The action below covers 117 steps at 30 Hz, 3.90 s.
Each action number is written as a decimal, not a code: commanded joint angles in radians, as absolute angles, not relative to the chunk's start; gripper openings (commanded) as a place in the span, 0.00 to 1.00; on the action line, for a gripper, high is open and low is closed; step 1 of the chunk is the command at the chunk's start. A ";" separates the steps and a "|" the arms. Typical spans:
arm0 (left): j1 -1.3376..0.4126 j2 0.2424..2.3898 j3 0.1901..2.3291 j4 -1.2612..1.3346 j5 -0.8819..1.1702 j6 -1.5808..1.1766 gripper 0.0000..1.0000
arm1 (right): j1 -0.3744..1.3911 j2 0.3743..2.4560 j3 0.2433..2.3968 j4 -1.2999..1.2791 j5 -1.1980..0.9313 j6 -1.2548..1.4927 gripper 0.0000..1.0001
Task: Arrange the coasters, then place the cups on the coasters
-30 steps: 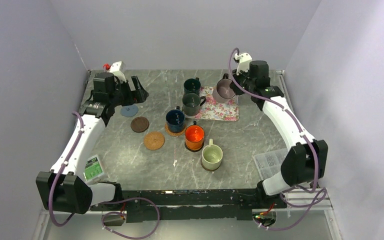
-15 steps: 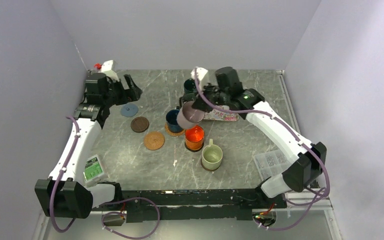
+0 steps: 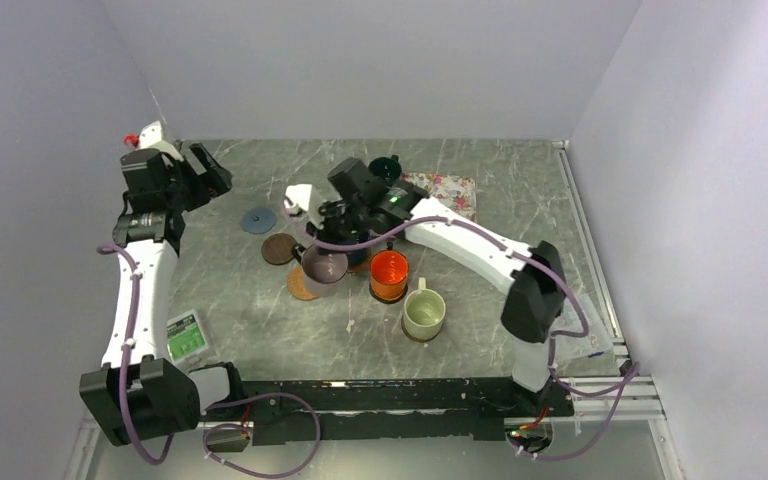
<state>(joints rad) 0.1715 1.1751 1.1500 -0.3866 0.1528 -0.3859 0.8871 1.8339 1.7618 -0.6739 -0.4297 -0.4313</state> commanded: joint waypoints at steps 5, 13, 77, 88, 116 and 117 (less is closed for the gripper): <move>0.269 1.171 1.172 -0.374 0.241 -0.427 0.94 | 0.951 2.016 1.990 -0.711 -0.459 -0.607 0.00; 0.268 1.176 1.177 -0.376 0.265 -0.432 0.94 | 0.952 2.129 2.062 -0.726 -0.473 -0.719 0.00; 0.275 1.186 1.158 -0.344 0.324 -0.456 0.94 | 0.930 2.008 1.854 -0.269 -0.286 -0.524 0.51; 0.275 1.186 1.155 -0.342 0.325 -0.459 0.94 | 0.974 1.881 1.731 -0.307 0.044 0.111 0.61; 0.275 1.197 1.149 -0.333 0.337 -0.466 0.94 | 1.011 2.045 1.762 -0.550 0.280 0.517 0.50; 0.275 1.198 1.149 -0.333 0.338 -0.467 0.94 | 1.012 2.052 1.766 -0.552 0.277 0.518 0.50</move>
<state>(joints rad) 0.2699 1.1950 1.1496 -0.3779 0.3172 -0.4580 1.0058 2.0449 1.7027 -0.5407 0.2546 0.5026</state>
